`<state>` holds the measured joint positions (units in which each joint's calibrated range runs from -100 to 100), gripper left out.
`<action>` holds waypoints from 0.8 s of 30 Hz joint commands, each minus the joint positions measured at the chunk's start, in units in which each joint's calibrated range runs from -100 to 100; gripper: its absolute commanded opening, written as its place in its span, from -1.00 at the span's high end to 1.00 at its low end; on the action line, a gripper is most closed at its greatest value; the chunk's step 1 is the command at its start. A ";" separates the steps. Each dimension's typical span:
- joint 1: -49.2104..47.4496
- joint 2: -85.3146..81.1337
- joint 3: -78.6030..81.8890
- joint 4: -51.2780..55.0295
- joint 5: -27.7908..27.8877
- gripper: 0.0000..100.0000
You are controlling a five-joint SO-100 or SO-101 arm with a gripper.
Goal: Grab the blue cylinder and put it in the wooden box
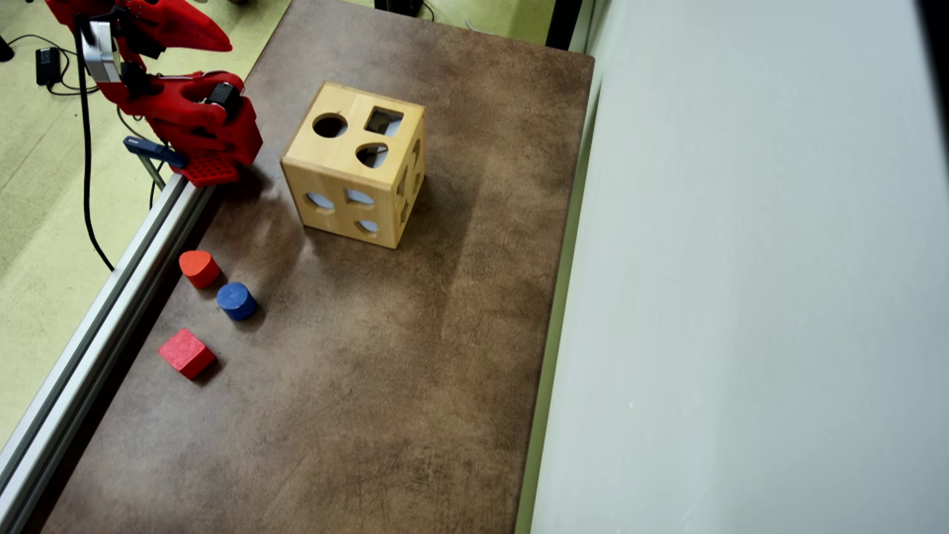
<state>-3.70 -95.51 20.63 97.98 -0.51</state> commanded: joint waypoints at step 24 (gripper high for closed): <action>-0.16 10.71 -0.06 -2.00 0.54 0.94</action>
<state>-4.13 -92.46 21.35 97.90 -0.51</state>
